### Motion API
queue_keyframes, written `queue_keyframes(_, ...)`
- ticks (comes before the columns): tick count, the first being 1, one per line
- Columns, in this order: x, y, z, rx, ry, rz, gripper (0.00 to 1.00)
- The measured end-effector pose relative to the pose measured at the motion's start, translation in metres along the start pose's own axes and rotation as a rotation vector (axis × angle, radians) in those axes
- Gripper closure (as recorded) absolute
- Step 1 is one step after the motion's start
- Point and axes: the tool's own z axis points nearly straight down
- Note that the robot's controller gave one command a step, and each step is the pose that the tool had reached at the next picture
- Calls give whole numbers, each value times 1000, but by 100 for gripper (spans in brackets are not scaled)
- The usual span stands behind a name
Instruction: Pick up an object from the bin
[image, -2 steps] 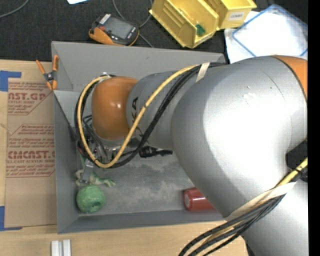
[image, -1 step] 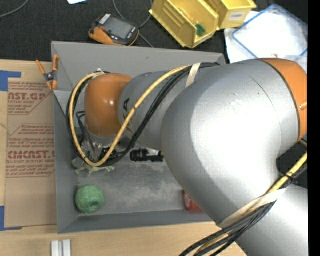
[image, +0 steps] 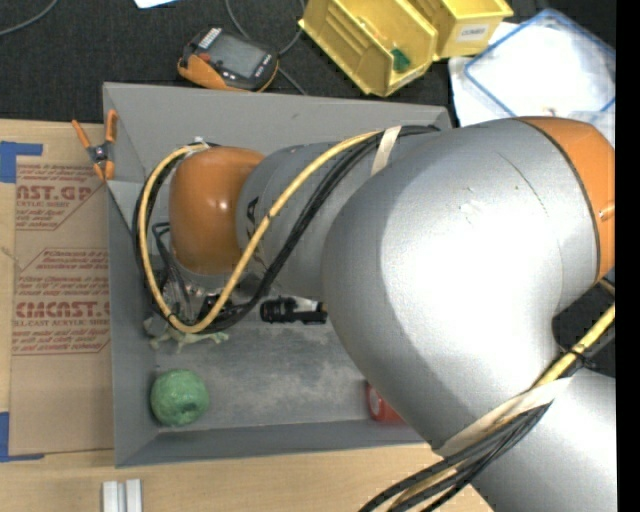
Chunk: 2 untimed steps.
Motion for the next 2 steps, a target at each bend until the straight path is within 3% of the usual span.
queue_keyframes(1, 0, 2, -25, -1, 0, -1, 100)
queue_keyframes(2, 1, 0, -27, 3, 3, -1, 100)
